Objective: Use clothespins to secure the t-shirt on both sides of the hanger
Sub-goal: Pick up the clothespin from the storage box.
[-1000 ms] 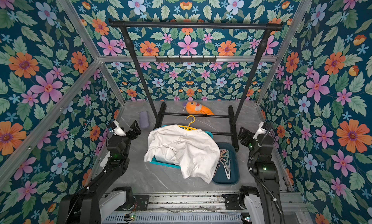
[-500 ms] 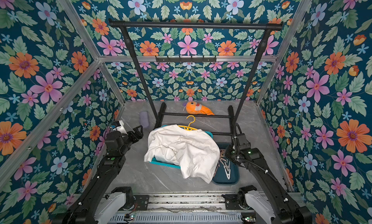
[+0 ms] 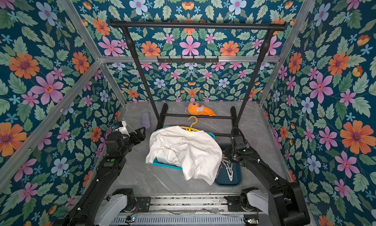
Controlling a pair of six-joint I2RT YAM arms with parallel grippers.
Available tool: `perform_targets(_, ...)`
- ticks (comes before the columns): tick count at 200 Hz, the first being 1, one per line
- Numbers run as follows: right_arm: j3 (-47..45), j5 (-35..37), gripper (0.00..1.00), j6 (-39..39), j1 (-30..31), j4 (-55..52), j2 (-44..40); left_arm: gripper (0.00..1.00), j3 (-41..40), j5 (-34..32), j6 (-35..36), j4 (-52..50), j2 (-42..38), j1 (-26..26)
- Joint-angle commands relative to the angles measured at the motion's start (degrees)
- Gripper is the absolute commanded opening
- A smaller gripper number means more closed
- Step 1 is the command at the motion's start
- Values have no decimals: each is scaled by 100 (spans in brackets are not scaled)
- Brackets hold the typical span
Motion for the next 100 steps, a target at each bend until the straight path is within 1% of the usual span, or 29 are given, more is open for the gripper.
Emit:
perform_targets(1, -40, 312, 27, 368, 4, 151, 45, 86, 67, 77, 110, -110, -27, -13)
perform_targets(22, -71, 492, 27, 419, 10, 97, 57, 86, 103, -19, 122, -165, -58, -20)
perform_targets(50, -172, 494, 26, 469, 7, 288, 180, 86, 154, -91, 169, -196, -95, -29)
perform_targets(84, -172, 488, 24, 478, 9, 383, 315, 85, 227, 11, 192, -188, -90, -44)
perform_targets(100, -207, 491, 22, 502, 4, 481, 379, 85, 255, 86, 192, -187, -67, -57)
